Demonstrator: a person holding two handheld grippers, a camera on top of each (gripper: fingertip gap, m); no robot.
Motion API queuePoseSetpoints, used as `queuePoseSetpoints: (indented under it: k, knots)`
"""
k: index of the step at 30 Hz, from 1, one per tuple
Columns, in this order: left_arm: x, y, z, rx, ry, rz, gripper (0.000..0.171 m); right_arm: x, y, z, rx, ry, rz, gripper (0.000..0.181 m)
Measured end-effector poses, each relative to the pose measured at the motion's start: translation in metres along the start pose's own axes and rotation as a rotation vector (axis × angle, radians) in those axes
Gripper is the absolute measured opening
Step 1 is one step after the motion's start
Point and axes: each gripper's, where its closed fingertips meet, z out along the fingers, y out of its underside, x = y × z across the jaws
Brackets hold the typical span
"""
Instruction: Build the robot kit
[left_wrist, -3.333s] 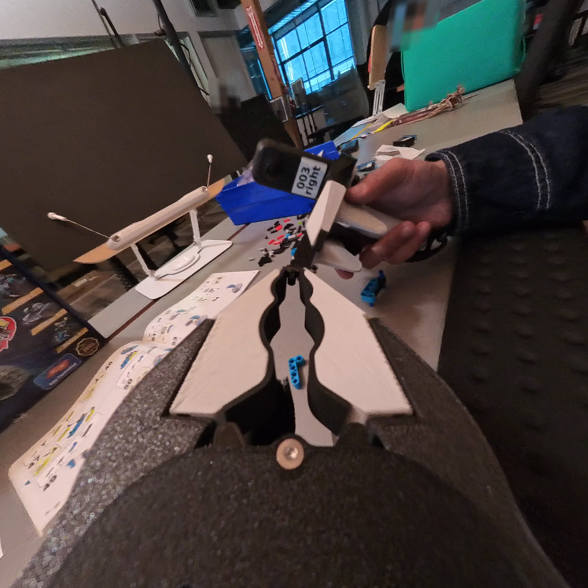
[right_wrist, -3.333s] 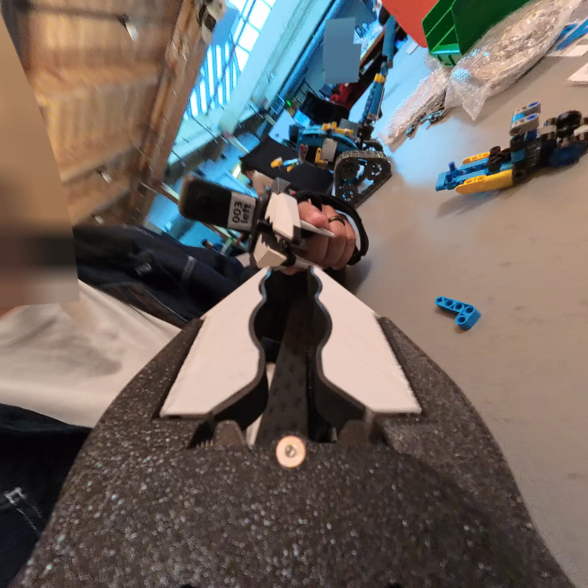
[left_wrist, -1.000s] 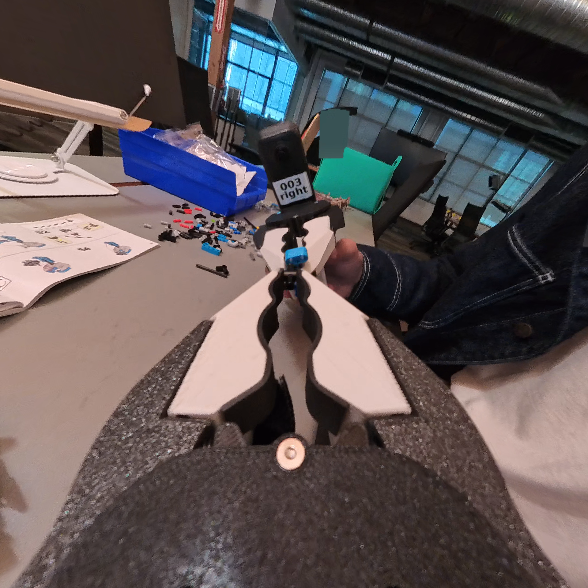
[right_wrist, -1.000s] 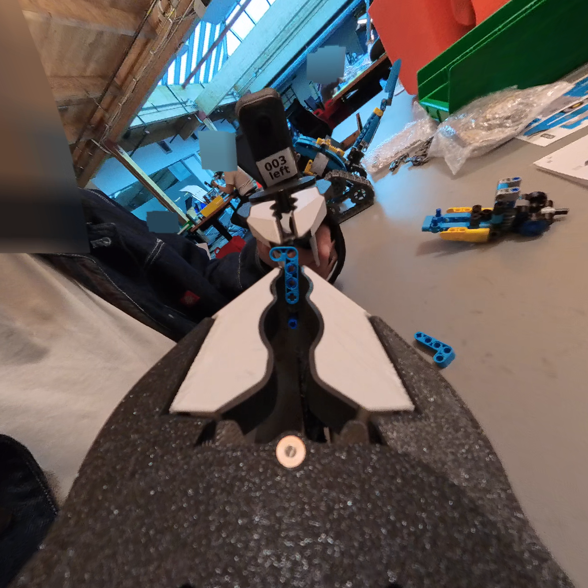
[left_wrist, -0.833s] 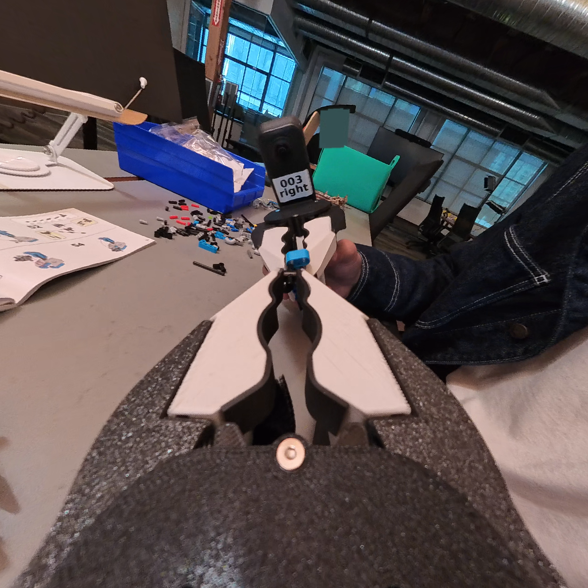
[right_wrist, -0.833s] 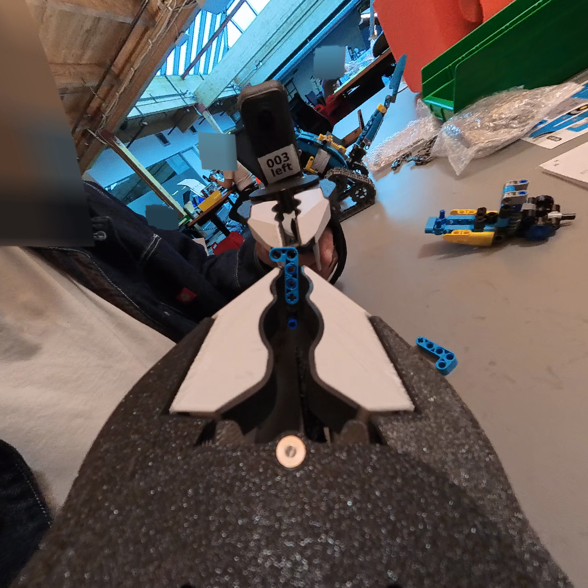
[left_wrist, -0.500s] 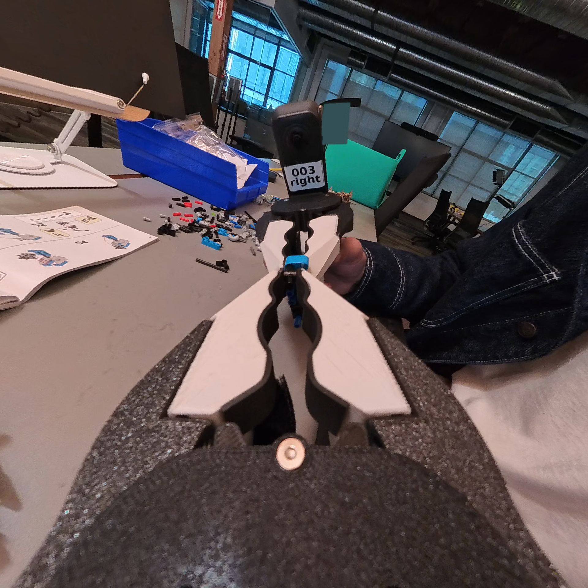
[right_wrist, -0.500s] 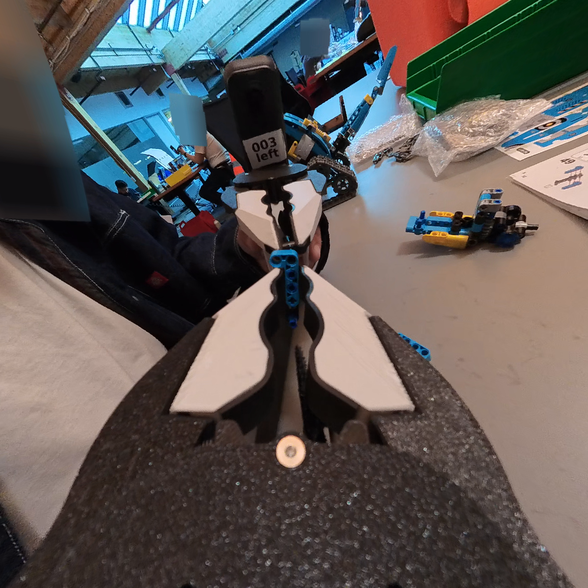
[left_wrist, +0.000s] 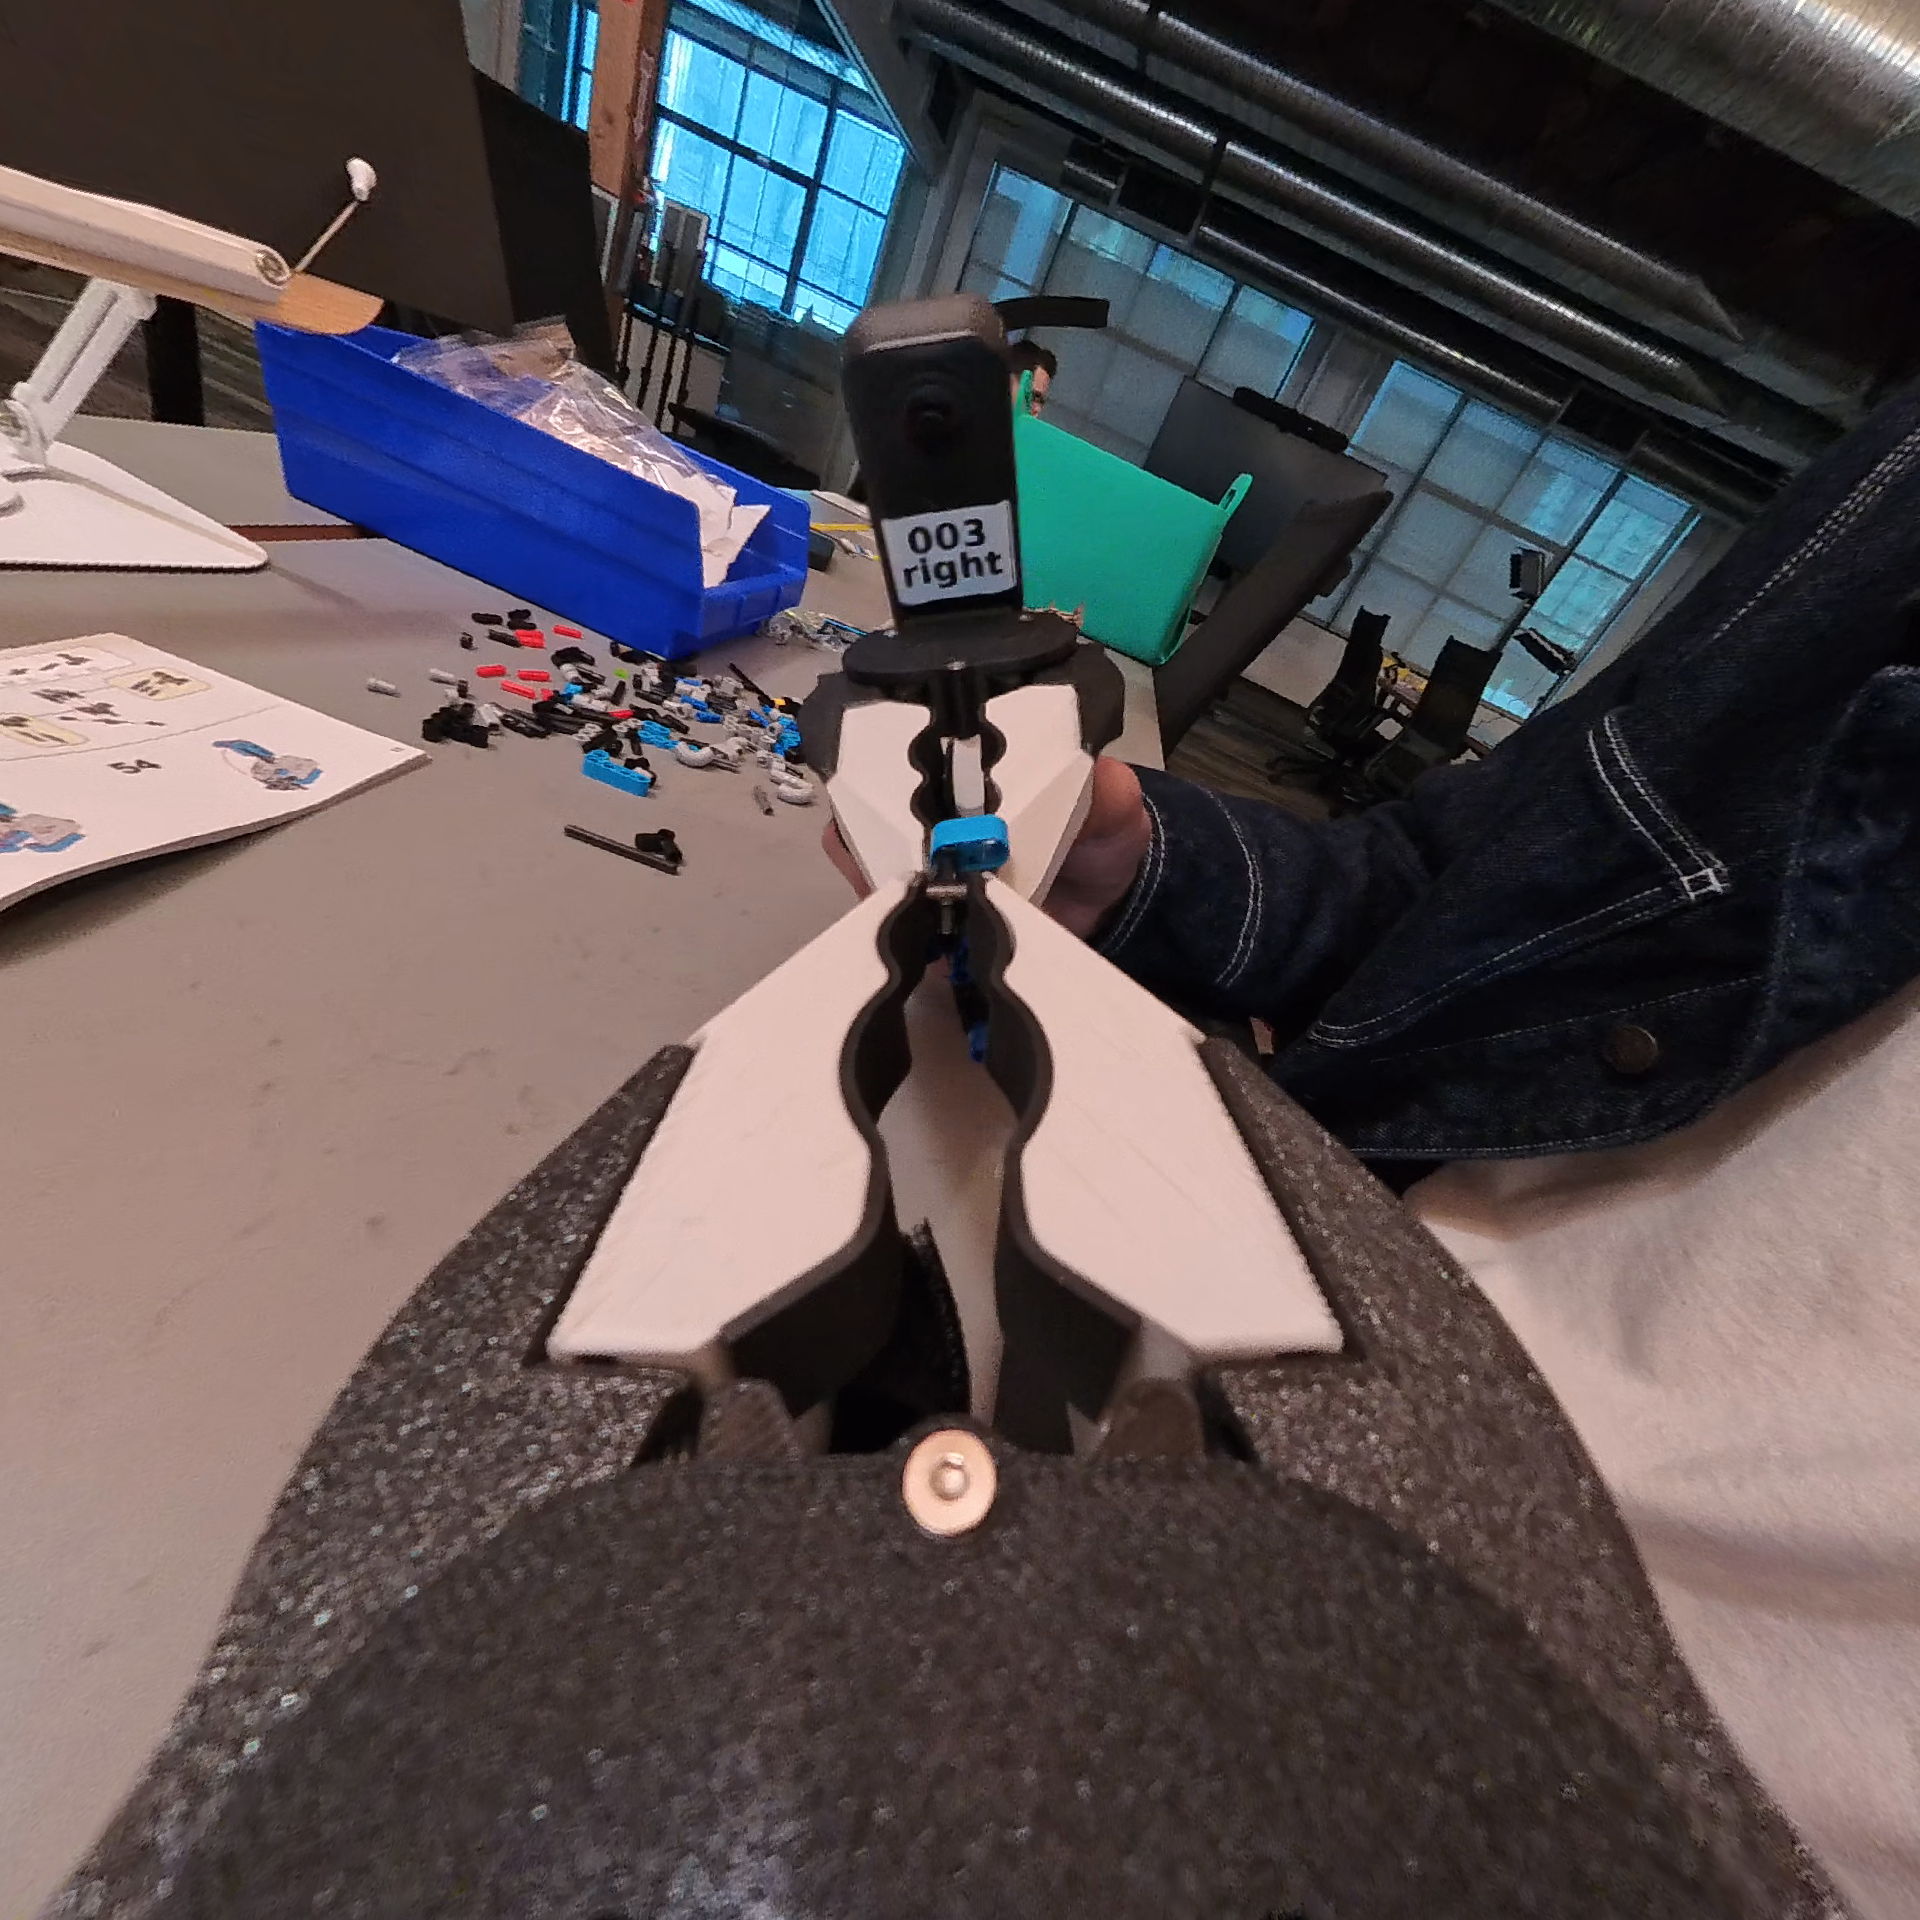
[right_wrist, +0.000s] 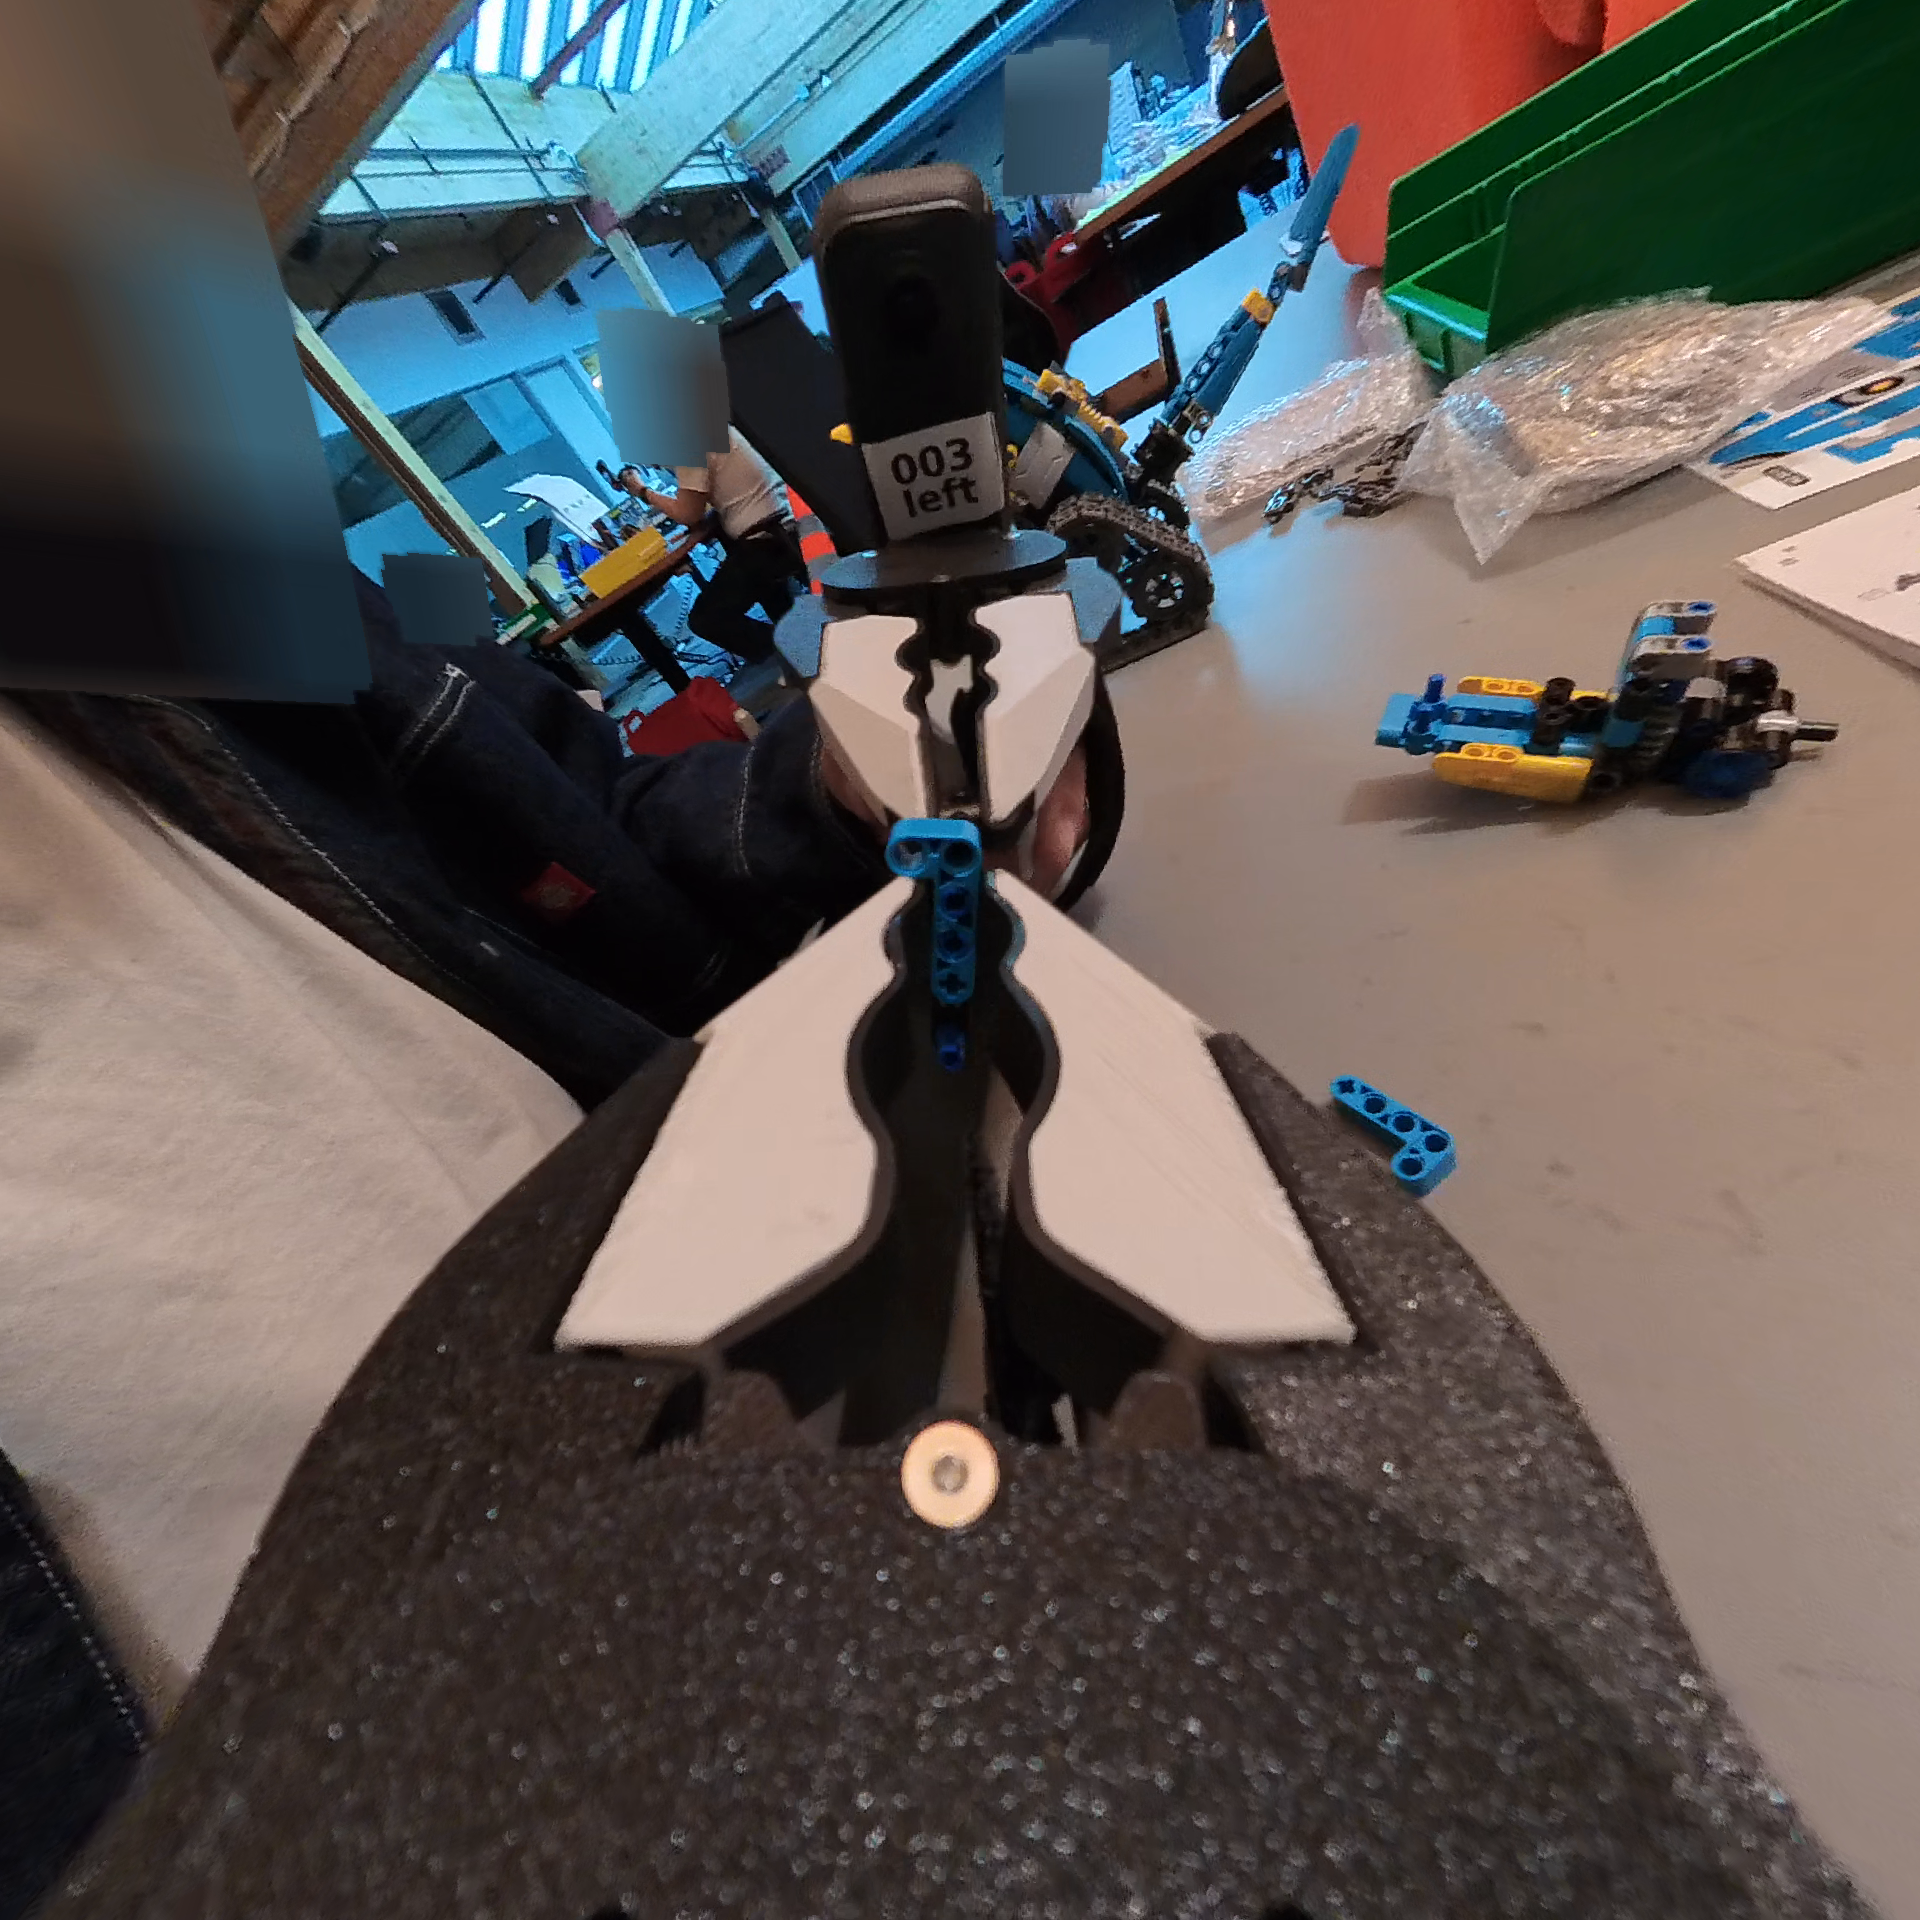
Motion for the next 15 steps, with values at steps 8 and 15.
queuePoseSetpoints:
  k: [8, 15]
  knots:
    - [-0.001, 0.016, 0.006, -0.099, -0.020, 0.037, 0.006, 0.004, 0.018, -0.005, -0.132, 0.044, -0.045, 0.005]
    - [0.002, 0.016, 0.007, -0.091, -0.001, 0.041, 0.006, -0.001, 0.021, -0.005, -0.138, -0.020, -0.017, 0.006]
